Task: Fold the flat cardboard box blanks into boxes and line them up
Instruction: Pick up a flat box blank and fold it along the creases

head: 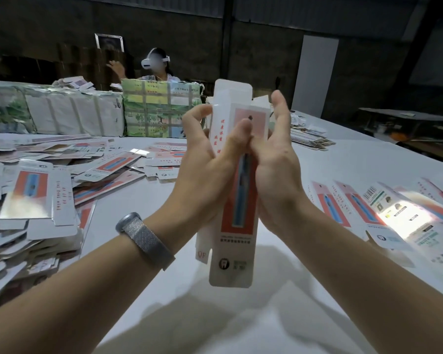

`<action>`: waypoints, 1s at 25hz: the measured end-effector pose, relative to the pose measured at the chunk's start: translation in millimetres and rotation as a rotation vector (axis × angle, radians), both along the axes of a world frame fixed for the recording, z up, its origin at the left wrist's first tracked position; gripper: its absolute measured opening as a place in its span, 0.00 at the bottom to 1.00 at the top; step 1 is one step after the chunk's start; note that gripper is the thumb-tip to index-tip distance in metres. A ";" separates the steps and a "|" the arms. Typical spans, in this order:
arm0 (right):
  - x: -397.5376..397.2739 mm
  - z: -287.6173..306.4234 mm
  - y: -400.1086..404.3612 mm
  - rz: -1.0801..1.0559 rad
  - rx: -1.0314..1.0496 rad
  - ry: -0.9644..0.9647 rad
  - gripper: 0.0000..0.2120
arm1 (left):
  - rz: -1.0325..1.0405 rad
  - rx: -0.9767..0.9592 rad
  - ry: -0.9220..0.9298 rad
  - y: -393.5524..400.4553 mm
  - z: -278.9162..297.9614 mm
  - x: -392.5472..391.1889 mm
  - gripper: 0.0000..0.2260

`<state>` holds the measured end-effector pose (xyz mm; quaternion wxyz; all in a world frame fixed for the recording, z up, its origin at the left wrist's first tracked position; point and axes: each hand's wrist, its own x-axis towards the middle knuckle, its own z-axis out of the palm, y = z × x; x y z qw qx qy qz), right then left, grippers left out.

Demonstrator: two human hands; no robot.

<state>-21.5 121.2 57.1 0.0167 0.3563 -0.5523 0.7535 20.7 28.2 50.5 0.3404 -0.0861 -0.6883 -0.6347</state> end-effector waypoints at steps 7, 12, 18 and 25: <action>-0.6 -3.8 -1.8 0.117 -0.096 -0.038 0.17 | -0.110 -0.063 0.070 1.4 -8.5 -2.6 0.24; -7.0 -3.3 2.6 0.107 -0.026 0.010 0.13 | -0.214 0.096 0.044 2.0 -8.4 -0.7 0.15; -6.3 -5.6 3.3 0.027 -0.013 0.087 0.09 | -0.187 0.033 0.108 3.0 -11.1 -0.7 0.07; -11.0 -3.5 3.1 -0.025 -0.044 0.055 0.11 | -0.158 -0.003 0.068 0.8 -16.3 -3.0 0.05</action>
